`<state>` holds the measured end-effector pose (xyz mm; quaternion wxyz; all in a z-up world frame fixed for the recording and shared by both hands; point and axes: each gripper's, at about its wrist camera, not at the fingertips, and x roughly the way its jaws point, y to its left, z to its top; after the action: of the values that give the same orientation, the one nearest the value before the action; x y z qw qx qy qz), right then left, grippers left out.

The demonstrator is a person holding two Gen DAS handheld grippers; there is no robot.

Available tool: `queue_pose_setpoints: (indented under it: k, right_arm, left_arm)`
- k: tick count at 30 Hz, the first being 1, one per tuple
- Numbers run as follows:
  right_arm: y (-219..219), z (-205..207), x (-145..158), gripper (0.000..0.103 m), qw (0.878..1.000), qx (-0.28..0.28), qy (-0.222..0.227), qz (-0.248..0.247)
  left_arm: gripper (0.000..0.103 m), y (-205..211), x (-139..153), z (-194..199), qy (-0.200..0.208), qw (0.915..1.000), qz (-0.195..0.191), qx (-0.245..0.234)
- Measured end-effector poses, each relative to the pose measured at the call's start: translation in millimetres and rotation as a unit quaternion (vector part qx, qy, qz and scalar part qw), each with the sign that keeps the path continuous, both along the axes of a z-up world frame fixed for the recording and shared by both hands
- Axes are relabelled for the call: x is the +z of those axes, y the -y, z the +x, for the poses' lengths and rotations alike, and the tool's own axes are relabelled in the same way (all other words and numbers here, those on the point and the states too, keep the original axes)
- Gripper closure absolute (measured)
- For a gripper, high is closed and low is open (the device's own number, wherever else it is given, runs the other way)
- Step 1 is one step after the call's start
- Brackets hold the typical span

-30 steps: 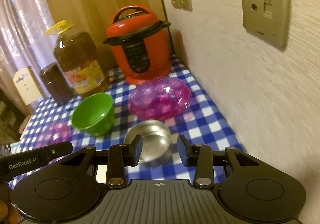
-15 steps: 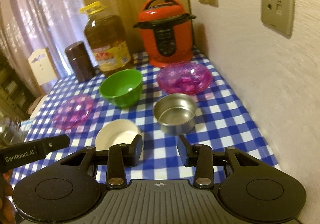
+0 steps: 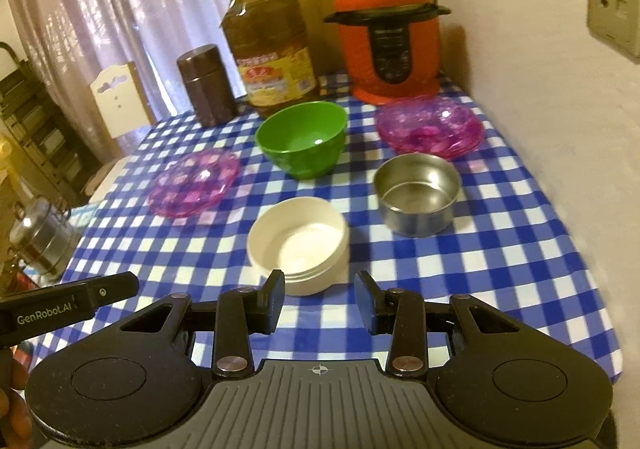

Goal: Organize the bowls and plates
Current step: 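Withdraw both grippers back from the stacked plates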

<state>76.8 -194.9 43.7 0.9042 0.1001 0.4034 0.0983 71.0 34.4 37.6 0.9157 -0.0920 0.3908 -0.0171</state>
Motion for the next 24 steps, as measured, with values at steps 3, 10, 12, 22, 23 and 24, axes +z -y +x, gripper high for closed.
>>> queue_pose_setpoints:
  k: [3,10,12,22,23,24]
  right_arm:
    - [-8,0,-3,0.064,1.000,0.009,-0.003,0.003]
    - [-22,3,-5,0.064,1.000,0.021,-0.007,0.007]
    - [-25,4,-6,0.064,1.000,0.024,-0.007,0.006]
    - [-34,11,-11,0.064,0.999,0.030,-0.011,0.011]
    - [-35,11,-11,0.064,0.999,0.031,-0.011,0.012]
    - [-35,12,-12,0.064,0.999,0.030,-0.011,0.014]
  left_arm:
    - [0.065,-9,-2,-2,-0.003,0.9999,0.001,0.010]
    - [0.065,-22,-3,-3,-0.004,0.9998,0.006,0.021]
    - [0.065,-22,-2,-2,-0.003,0.9997,0.009,0.022]
    - [0.065,-29,-5,2,-0.003,0.9995,0.005,0.030]
    - [0.065,-30,-5,3,-0.003,0.9995,0.004,0.031]
    - [0.065,-31,-6,4,-0.003,0.9995,0.003,0.032]
